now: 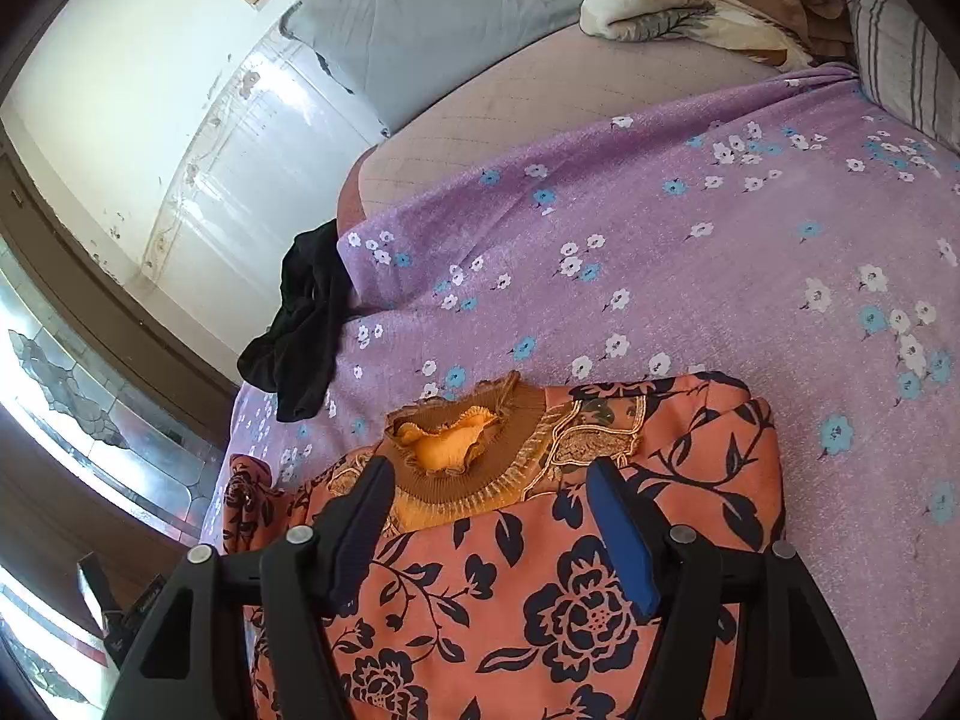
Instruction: Fold small clothes
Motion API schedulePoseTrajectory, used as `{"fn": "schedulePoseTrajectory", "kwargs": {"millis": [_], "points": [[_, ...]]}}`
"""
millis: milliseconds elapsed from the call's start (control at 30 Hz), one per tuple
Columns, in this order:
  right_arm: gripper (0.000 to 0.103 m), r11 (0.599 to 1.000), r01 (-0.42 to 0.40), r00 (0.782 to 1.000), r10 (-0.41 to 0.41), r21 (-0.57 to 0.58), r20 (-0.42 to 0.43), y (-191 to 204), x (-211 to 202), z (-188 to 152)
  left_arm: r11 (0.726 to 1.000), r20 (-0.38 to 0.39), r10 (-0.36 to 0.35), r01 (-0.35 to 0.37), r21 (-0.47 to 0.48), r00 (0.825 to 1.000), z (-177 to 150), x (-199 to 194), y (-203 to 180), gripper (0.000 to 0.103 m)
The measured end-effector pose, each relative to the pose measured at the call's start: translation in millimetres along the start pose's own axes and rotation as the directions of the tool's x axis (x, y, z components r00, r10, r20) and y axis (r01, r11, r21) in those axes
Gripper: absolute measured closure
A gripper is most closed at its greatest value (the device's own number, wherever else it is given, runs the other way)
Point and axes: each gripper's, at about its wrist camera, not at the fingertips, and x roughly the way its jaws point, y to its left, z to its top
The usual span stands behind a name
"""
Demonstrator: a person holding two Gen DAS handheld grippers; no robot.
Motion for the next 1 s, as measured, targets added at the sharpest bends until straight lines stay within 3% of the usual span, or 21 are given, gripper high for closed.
{"fn": "schedulePoseTrajectory", "kwargs": {"millis": [100, 200, 300, 367, 433, 533, 600, 733, 833, 933, 1000], "points": [[0.033, 1.0, 0.007, 1.0, -0.008, -0.021, -0.023, 6.5, 11.3, -2.2, 0.984, -0.091, -0.128, 0.115, -0.133, 0.988, 1.5, 19.3, 20.4, 0.006], [0.033, 0.999, 0.004, 0.999, -0.006, -0.04, -0.052, 12.7, 22.1, -6.5, 0.964, -0.132, -0.23, 0.207, -0.167, 0.964, -1.5, 31.7, 14.8, 0.006], [0.033, 0.998, 0.008, 0.998, -0.013, -0.065, -0.069, 17.2, 28.8, -8.9, 0.941, -0.171, -0.316, 0.286, -0.182, 0.933, -5.0, 45.6, 2.5, 0.03], [0.033, 0.998, 0.007, 0.997, -0.012, -0.069, -0.074, 18.2, 31.1, -10.0, 0.933, -0.224, -0.339, 0.297, -0.201, 0.914, -2.8, 68.3, -3.0, 0.059], [0.033, 0.998, 0.005, 0.997, -0.01, -0.068, -0.074, 18.2, 31.6, -10.1, 0.913, -0.243, -0.382, 0.324, -0.248, 0.892, -5.8, 79.5, -4.7, 0.075], [0.033, 0.998, 0.01, 0.998, -0.015, -0.069, -0.06, 18.8, 29.0, -8.4, 0.912, -0.185, -0.39, 0.349, -0.217, 0.902, -1.3, 67.0, -11.4, 0.102], [0.033, 0.998, 0.01, 0.999, -0.013, -0.065, -0.048, 18.9, 25.8, -7.1, 0.902, -0.146, -0.42, 0.396, -0.171, 0.896, 3.5, 49.8, -25.7, 0.102], [0.033, 0.998, 0.005, 1.0, -0.006, -0.06, -0.027, 19.6, 17.4, -6.1, 0.856, -0.085, -0.516, 0.517, -0.023, 0.852, 7.4, -3.6, -71.7, 0.101], [0.033, 0.998, -0.007, 1.0, 0.006, -0.067, -0.016, 21.9, 8.4, -7.0, 0.797, -0.072, -0.592, 0.596, 0.097, 0.803, 2.0, -51.0, -111.6, 0.101], [0.033, 0.995, -0.012, 1.0, 0.014, -0.1, 0.012, 26.8, -4.8, -6.6, 0.742, -0.1, -0.628, 0.632, 0.222, 0.772, -16.4, -88.3, -160.2, 0.101], [0.033, 0.995, -0.011, 0.999, 0.015, -0.103, 0.039, 27.0, -14.1, -4.5, 0.682, -0.154, -0.665, 0.679, 0.272, 0.73, -37.6, -106.6, -195.4, 0.101]]}}
